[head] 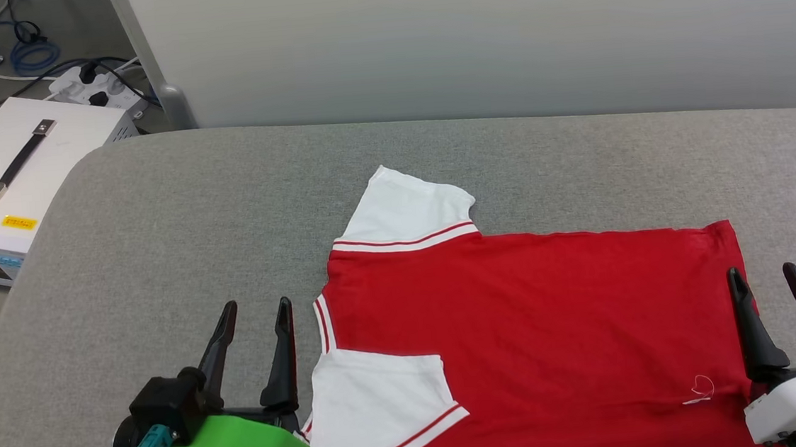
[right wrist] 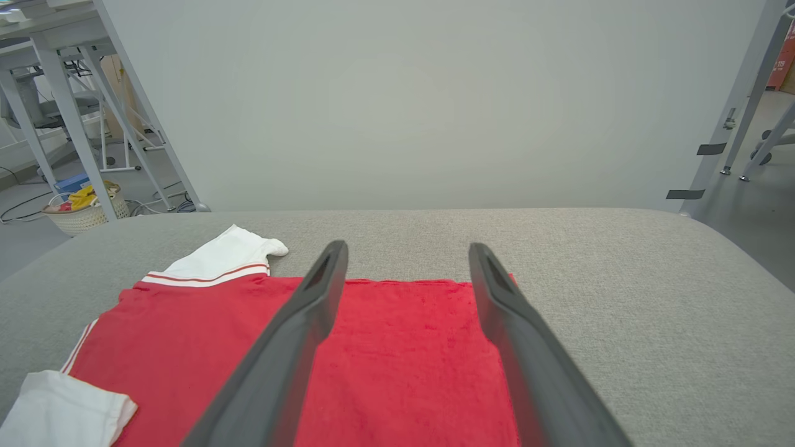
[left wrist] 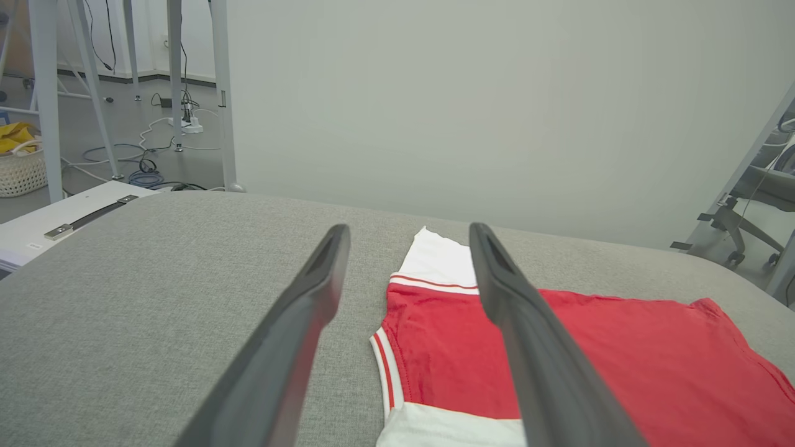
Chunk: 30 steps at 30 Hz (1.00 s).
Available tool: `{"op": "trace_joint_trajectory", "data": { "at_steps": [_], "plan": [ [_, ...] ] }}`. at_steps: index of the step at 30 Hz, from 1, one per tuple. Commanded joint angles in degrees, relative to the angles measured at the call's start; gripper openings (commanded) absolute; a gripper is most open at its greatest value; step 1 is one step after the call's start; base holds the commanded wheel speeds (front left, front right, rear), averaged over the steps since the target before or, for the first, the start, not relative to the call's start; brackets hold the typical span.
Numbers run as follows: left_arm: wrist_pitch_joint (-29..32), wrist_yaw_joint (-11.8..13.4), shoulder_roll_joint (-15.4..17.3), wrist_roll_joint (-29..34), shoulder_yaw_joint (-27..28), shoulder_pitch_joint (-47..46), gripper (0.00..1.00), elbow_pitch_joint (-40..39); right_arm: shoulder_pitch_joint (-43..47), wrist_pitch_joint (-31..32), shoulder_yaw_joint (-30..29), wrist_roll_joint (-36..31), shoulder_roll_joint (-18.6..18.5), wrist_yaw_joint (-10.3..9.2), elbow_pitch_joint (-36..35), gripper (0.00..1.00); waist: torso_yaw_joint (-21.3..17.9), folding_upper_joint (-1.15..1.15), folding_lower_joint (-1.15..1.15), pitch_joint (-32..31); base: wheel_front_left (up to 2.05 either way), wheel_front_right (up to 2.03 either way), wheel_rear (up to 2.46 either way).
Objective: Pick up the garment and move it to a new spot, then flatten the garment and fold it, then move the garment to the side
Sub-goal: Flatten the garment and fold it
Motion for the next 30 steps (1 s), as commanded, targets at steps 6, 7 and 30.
{"op": "trace_joint_trajectory", "data": {
  "at_steps": [6, 7, 30],
  "plan": [
    [-0.32, -3.32, -2.00, 2.76, 1.96, 0.68, 1.00, 2.25, -0.88, -0.51, 0.82, 0.47, -0.29, -0.04, 0.09, 1.00, -0.71, 0.00, 0.00, 0.88, 0.00, 0.00, 0.00],
    [-0.32, -3.65, -2.25, 3.04, 2.31, 0.40, 1.00, 2.53, -1.05, -0.42, 1.01, 0.52, -0.37, -0.04, -0.07, 1.00, -0.93, 0.00, 0.00, 1.30, 0.00, 0.00, 0.00],
    [40.78, -9.96, 9.74, -3.88, -7.04, -43.74, 1.00, 12.00, -11.14, 1.81, 6.48, -1.07, -1.45, -0.04, -5.42, 1.00, -10.62, 0.00, 0.00, 22.24, 0.00, 0.00, 0.00]
  ]
}}
